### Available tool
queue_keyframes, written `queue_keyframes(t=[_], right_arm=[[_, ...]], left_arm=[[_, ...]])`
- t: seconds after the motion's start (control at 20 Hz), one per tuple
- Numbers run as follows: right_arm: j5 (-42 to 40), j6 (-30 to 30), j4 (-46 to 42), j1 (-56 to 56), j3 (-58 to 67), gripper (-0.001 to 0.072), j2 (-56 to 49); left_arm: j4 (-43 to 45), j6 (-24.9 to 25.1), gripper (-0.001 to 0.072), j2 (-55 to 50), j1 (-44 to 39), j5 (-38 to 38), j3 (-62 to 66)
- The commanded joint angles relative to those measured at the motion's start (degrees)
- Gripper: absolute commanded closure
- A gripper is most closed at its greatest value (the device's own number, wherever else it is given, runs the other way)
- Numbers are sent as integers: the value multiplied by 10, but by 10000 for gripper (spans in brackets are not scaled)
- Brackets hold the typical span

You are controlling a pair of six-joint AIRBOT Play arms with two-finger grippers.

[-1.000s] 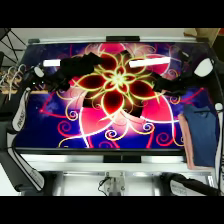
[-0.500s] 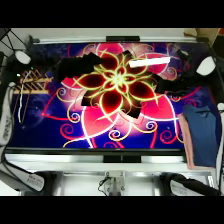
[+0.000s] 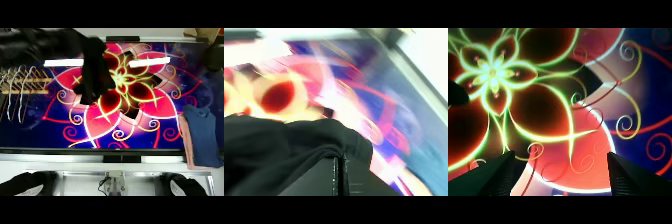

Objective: Fold the shirts.

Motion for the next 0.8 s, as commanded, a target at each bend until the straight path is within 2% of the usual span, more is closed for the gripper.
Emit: queue_keyframes(t=[0.0, 0.1, 0.25, 0.3, 0.35, 0.4, 0.5, 0.65, 0.75], right_arm=[[14, 40, -53, 0, 24, 38, 72], [54, 49, -55, 0, 24, 38, 78], [146, 49, -55, 0, 3, 38, 63], [160, 44, -55, 0, -12, 38, 56], [161, 34, -55, 0, -35, 38, 52], [156, 28, -54, 0, -64, 37, 49], [123, 24, -45, 0, -154, 37, 48], [76, 13, 63, 0, -355, 37, 48], [41, -23, 122, 0, -488, 37, 48]], left_arm=[[1, -45, 673, -10, -162, 61, -77], [2, -52, 673, -62, -230, 102, -110], [-6, -130, 671, -157, -257, 93, -113], [-28, -138, 528, -181, -250, 86, -113], [-55, -137, 151, -194, -235, 68, -111], [-69, -136, -13, -195, -212, 40, -111], [-60, -87, -13, -176, -134, -73, -103], [-26, -79, -13, -130, 13, -225, -106], [-26, -58, -13, -102, 67, -284, -145]])
